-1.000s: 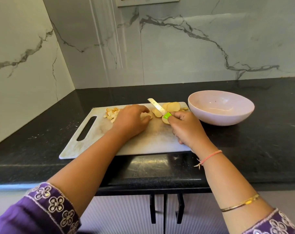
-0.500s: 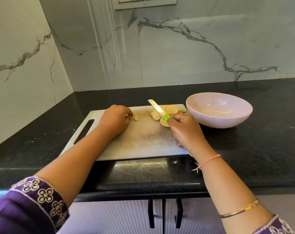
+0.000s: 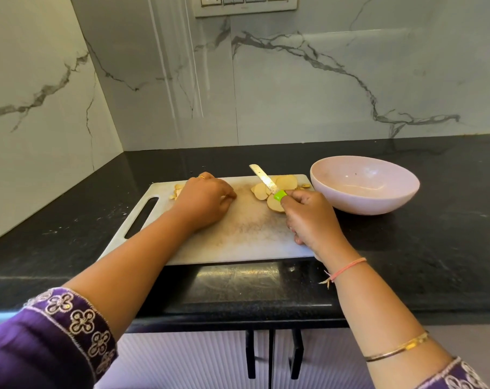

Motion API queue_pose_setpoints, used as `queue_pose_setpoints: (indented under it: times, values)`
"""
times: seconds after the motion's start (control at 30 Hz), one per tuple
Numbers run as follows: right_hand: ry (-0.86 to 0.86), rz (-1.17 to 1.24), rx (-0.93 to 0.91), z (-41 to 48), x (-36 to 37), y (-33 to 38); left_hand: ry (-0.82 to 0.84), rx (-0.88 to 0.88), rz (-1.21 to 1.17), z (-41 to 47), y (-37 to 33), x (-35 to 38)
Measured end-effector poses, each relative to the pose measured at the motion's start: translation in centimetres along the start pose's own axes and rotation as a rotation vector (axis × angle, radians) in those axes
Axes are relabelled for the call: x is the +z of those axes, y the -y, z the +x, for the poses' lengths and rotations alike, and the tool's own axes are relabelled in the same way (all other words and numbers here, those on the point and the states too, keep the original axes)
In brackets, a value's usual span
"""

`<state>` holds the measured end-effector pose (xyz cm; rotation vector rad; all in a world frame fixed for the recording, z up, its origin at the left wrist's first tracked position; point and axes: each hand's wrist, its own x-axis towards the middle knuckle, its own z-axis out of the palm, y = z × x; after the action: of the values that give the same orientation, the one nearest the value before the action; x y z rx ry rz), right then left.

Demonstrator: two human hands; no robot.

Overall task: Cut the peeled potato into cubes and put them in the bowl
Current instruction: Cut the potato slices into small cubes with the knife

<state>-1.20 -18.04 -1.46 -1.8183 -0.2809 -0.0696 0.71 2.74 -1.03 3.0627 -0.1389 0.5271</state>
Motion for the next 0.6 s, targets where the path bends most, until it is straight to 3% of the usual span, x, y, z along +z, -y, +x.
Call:
queue_pose_setpoints:
  times: [0.1, 0.37, 0.6]
  values:
    - [-0.006, 0.004, -0.004, 0.0, 0.0, 0.0, -0.06, -0.061, 0.12, 0.1, 0.6, 0.2]
    - [-0.011, 0.048, 0.017, 0.2, -0.3, 0.3, -0.161, -0.197, 0.046, 0.2, -0.1, -1.0]
    - [-0.046, 0.083, 0.033, 0.2, -0.3, 0.1, 0.01, -0.122, -0.115, 1.6, -4.7, -0.6]
